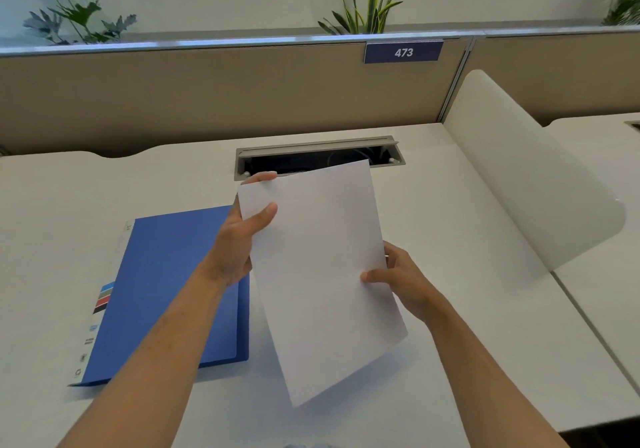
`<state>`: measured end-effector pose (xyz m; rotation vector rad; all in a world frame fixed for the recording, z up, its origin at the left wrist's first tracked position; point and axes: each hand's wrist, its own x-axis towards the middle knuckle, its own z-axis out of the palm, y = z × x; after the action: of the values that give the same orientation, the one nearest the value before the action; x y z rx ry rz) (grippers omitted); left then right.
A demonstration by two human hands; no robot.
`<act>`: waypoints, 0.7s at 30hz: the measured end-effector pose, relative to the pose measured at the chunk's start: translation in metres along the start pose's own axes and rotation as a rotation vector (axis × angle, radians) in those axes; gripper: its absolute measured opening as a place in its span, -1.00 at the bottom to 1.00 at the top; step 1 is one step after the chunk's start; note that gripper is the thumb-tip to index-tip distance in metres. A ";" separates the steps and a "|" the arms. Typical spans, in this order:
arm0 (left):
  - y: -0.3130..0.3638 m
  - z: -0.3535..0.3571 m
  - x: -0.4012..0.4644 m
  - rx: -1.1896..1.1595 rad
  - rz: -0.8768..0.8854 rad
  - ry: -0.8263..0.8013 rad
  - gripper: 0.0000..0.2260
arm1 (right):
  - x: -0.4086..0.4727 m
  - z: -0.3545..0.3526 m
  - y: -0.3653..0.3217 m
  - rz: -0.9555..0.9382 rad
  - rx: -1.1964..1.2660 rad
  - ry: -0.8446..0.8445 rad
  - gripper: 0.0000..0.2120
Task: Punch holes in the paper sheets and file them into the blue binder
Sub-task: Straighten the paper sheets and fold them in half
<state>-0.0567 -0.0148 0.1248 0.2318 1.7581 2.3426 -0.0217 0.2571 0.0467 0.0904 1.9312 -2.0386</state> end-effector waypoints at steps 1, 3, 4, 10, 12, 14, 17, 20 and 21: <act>-0.001 0.001 0.001 -0.002 -0.007 0.032 -0.68 | 0.000 -0.001 0.000 0.017 0.002 0.000 -0.47; -0.003 0.002 0.002 0.011 -0.011 0.097 -0.77 | 0.000 -0.003 0.003 0.053 0.010 -0.007 -0.47; -0.004 0.003 0.002 0.020 -0.011 0.129 -0.78 | -0.001 -0.005 0.004 0.077 0.018 -0.014 -0.49; -0.003 0.001 0.005 0.032 0.040 0.341 -0.78 | -0.024 -0.023 0.027 0.179 0.178 -0.023 -0.47; -0.002 0.000 0.005 0.010 0.060 0.380 -0.79 | -0.034 -0.025 0.048 0.197 0.408 0.028 -0.40; -0.002 0.000 0.005 -0.006 0.086 0.409 -0.78 | -0.042 -0.017 0.066 0.216 0.653 0.031 -0.37; -0.004 0.009 0.003 -0.017 0.115 0.435 -0.78 | -0.048 0.008 0.077 0.179 0.829 0.049 -0.38; -0.011 0.016 -0.001 -0.008 0.133 0.458 -0.76 | -0.050 0.033 0.074 0.158 0.959 0.134 -0.22; -0.013 0.017 -0.002 0.008 0.143 0.456 -0.75 | -0.050 0.040 0.072 0.158 0.982 0.148 -0.20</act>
<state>-0.0494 0.0036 0.1173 -0.2017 2.0011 2.6501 0.0530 0.2254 -0.0054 0.6015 0.7713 -2.6964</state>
